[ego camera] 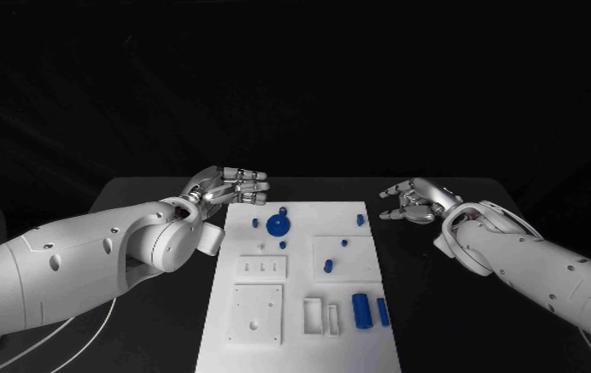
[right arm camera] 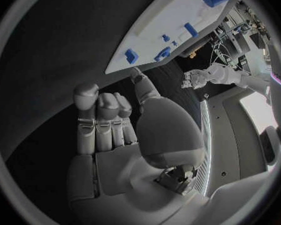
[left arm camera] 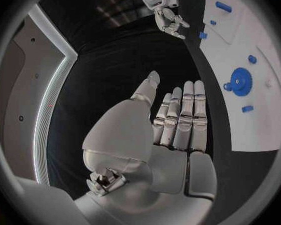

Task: Assemble the parts on the task board

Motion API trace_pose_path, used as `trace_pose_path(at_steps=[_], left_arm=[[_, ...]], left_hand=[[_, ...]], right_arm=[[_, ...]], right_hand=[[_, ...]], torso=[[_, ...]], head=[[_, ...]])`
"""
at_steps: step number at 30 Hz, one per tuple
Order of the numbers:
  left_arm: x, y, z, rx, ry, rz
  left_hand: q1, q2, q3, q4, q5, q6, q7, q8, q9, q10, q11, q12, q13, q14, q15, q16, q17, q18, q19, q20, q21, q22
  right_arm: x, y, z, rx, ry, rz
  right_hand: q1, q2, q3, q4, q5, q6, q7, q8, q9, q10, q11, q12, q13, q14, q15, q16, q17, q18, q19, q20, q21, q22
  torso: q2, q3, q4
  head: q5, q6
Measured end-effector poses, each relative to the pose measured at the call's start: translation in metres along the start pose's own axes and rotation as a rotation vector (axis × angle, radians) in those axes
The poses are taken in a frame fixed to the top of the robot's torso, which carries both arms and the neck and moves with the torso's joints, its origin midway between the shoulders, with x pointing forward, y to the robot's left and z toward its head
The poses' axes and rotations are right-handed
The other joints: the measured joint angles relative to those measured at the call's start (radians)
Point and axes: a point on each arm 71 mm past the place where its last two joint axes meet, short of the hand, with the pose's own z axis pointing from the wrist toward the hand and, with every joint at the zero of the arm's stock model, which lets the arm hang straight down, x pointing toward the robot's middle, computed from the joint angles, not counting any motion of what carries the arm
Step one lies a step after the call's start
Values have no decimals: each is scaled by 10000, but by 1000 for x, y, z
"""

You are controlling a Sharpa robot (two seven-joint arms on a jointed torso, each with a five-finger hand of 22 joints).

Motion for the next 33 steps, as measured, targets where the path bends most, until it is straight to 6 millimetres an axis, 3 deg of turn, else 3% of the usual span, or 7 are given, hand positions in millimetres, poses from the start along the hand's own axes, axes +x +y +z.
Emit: trace_pose_path(at_steps=[8, 15, 33], left_arm=[[1, 2, 1, -33, 23, -13], [2, 3, 1, -45, 44, -24], [4, 3, 1, -41, 125, -52]], left_hand=[[0, 0, 0, 0, 0, 0, 0, 0, 0, 0, 0, 0, 0, 0, 0, 0, 0, 0, 0, 0, 0, 0], [0, 0, 0, 0, 0, -1, 1, 0, 0, 0, 0, 0, 0, 0, 0, 0, 0, -1, 0, 0, 0, 0], [0, 0, 0, 0, 0, -5, 4, 0, 0, 0, 0, 0, 0, 0, 0, 0, 0, 0, 0, 0, 0, 0]], right_arm=[[21, -2, 4, 170, 522, 427], [31, 0, 7, 160, 835, 627], [44, 4, 12, 146, 1193, 827]], right_hand=[[54, -34, 691, -358, 0, 80, -109, 0, 1, -70, -72, 0, -8, -25, -72, 0, 38, 9, 36, -108, -168, -1], [-18, 37, 730, -342, -232, 394, -138, 0, 1, -28, -108, 0, 2, -14, -84, 0, 53, 10, 36, -108, -167, -1], [-254, 351, 1036, -346, -542, 509, -139, 0, 2, -29, -110, 40, 57, -14, -83, 0, 123, 10, 35, -108, -167, -3]], torso=[[13, 24, 81], [38, 24, 149], [38, 1, 174]], head=[[-58, -87], [-123, -144], [-55, -250]])
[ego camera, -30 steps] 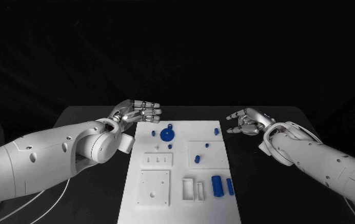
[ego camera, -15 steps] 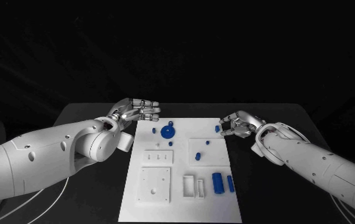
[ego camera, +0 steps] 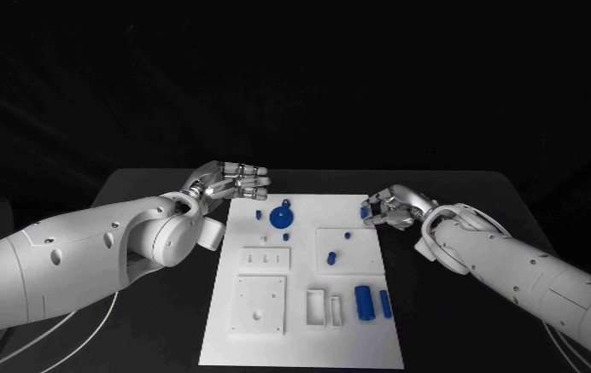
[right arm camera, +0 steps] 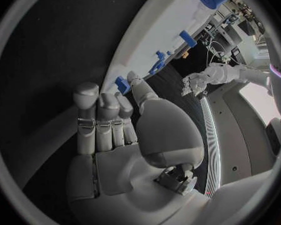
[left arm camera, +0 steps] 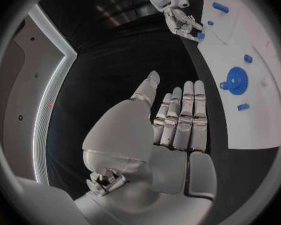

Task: Assemble the parts on the task board

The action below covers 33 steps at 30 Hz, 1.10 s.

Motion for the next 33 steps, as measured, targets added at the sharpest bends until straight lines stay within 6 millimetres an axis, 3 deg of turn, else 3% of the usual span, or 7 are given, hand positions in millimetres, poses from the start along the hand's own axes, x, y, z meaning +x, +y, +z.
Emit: trace_pose_path(at_steps=[8, 21, 33], left_arm=[[0, 0, 0, -4, 24, -7], [1, 0, -1, -8, 45, -11], [4, -1, -2, -11, 143, -44]], left_hand=[[0, 0, 0, 0, 0, 0, 0, 0, 0, 0, 0, 0, 0, 0, 0, 0, 0, -1, 0, 0, 0, 0], [0, 0, 0, 0, 0, -1, 1, 0, 0, 0, 0, 0, 0, 0, 0, 0, 0, 0, 0, 0, 0, 0], [0, 0, 0, 0, 0, -1, 1, 0, 0, 0, 0, 0, 0, 0, 0, 0, 0, 0, 0, 0, 0, 0]], right_arm=[[3, 2, 2, -16, 48, 39], [5, 1, 4, 45, 95, 69], [7, 3, 5, 36, 105, 94]], right_hand=[[-77, 77, 303, -79, -128, 49, 15, 0, 1, 1, 1, 0, 0, 0, 1, 0, 13, -1, 0, 0, 19, 0], [-239, 239, 997, -161, -687, 396, 41, 0, 2, -3, 1, 77, 49, 24, -23, 0, 71, -2, 0, 1, 93, -1], [-275, 275, 1128, -160, -736, 911, 19, -1, 8, 72, 75, 173, 97, 69, 4, 87, 137, -3, 0, 1, 174, -2]], torso=[[4, 0, -6], [-1, 12, -21], [-1, 17, -25]], head=[[15, -2], [36, -18], [40, -35]])
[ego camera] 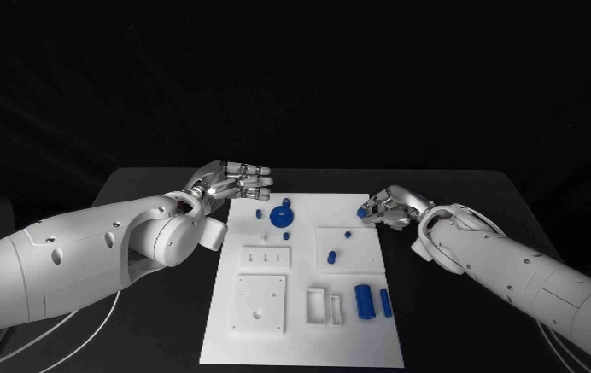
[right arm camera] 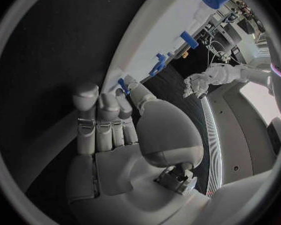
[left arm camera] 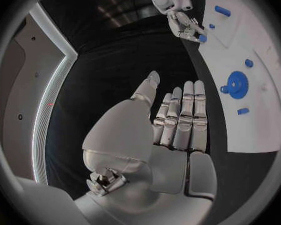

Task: Assemble the parts on the task board

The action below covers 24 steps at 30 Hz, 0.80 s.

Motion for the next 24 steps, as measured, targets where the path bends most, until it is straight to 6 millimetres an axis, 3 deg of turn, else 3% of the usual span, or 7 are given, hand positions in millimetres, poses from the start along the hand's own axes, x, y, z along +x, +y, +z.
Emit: trace_pose_path(at_steps=[9, 19, 24], left_arm=[[0, 0, 0, -5, 10, -2], [-1, 0, -1, -16, -1, 1], [-1, 0, -1, -23, -9, 5]], left_hand=[[0, 0, 0, 0, -43, 0, 0, 0, 0, 0, 0, 0, 0, 0, 0, 0, 0, -1, 0, 0, 0, 0], [0, 0, 0, 0, -41, 0, 0, 0, 0, 0, 0, 0, 0, 0, 0, 0, 0, -1, 0, 0, 0, 0], [0, 0, 0, 0, -41, 0, 0, 0, 0, 0, 0, 0, 0, 0, 0, 0, 0, -1, 0, 0, 0, 0]], right_arm=[[2, 1, 1, 18, -54, 34], [2, -1, -1, 134, -128, 34], [1, -4, -2, 216, -148, 14]], right_hand=[[-26, 26, -405, 204, 119, 28, 14, 0, 1, 35, 35, 39, -1, 36, 34, 0, 12, 0, 0, 0, 0, 0], [29, -161, -1116, 382, 243, -534, 271, 0, 1, -23, 199, -9, -114, -14, 152, -1, -22, -69, -12, 133, -48, 5], [98, -224, -1335, 396, 243, -753, 309, 0, 0, -77, 253, -9, -172, -16, 154, -2, -47, 89, -35, 181, -115, 8]], torso=[[1, 0, 8], [1, -6, 0], [1, 0, 0]], head=[[-12, -27], [3, -40], [6, -43]])
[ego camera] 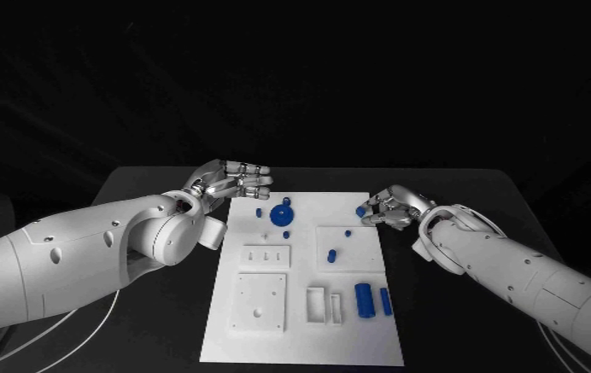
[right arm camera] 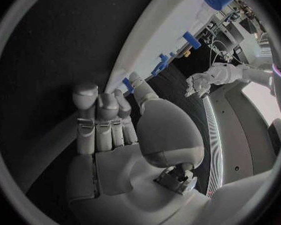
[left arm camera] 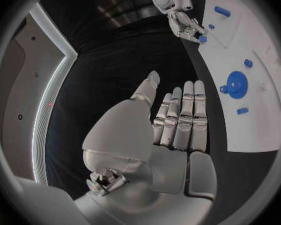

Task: Assemble the parts on the task board

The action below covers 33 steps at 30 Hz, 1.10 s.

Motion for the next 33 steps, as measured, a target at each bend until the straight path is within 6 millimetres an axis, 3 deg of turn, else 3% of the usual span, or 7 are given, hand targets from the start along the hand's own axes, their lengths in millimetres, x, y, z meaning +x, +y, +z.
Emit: trace_pose_path(at_steps=[6, 10, 14, 16, 25, 33], left_arm=[[0, 0, 0, -7, -7, 5], [-1, 0, 0, -10, -7, 8], [-1, 0, 0, -13, -6, 12], [-1, 0, 0, -15, -5, 13], [0, 0, 0, -18, 15, 14], [2, 0, 2, -11, 41, 28]], left_hand=[[0, 0, 0, 0, 0, 0, 0, 0, 0, 0, 0, 0, 0, 0, 0, 0, 0, 0, 0, 0, 0, 0], [0, 0, 0, 0, 1, -37, 36, 0, 0, 0, 0, 0, 0, 0, 0, 0, 0, 1, 0, 0, 0, 0], [0, 0, 0, 0, 1, -37, 36, 0, 0, 0, 0, 0, -1, 0, 0, 0, 0, 1, 0, 0, 0, 0], [0, 0, 0, 0, 1, -37, 36, 0, 0, 0, 0, 0, 0, 0, 0, 0, 0, 1, 0, 0, 0, 0], [0, 0, 0, 0, 1, -37, 36, 0, 0, 0, 0, 0, 0, 0, 0, 0, 0, 1, 0, 0, 0, 0], [0, 0, 0, 0, 1, -37, 36, 0, 0, 0, 0, 0, 0, 0, 0, 0, 0, 1, 0, 0, 0, 0]], right_arm=[[-1, -1, -1, 29, -7, -14], [-2, -2, -2, 46, -14, -25], [-2, -3, -2, 63, -39, -33], [-2, -3, -2, 62, -56, -36], [1, 0, 1, 19, -83, -19], [4, 4, 3, -57, -36, -30]], right_hand=[[281, 116, 118, -153, 122, -79, 44, 0, -1, -16, 16, 0, -10, -34, 33, 0, -13, 5, 0, 0, 0, -1], [289, 129, 1248, -524, 166, -64, 34, 0, -2, -16, 16, 0, -10, -34, 34, 0, -13, 4, -1, 0, 0, -1], [169, 10, 2412, -515, 143, 151, 7, -1, -5, -15, 15, -1, -9, -33, 33, 0, -13, 3, 0, -1, 0, -2], [114, -44, 2679, -492, 25, 183, 6, -1, -4, -14, 15, -2, -4, -33, 33, -1, -13, 3, 0, -1, 0, -2], [115, -43, 2746, -482, -127, 234, -37, -1, -5, -14, 14, -2, 21, -33, 33, -1, -1, -1, 0, -1, 60, -3], [107, -113, 2017, -470, -126, 116, -5, 0, -5, -15, 14, -1, 18, -33, 33, -1, -1, -3, -1, -2, 59, -4]], torso=[[-1, 6, -1], [-1, 7, -1], [-1, 12, -3], [-1, 12, -3], [1, -5, 10], [9, -25, 2]], head=[[0, 0], [-13, 10], [-21, 24], [-27, 27], [-42, 20], [-25, 7]])
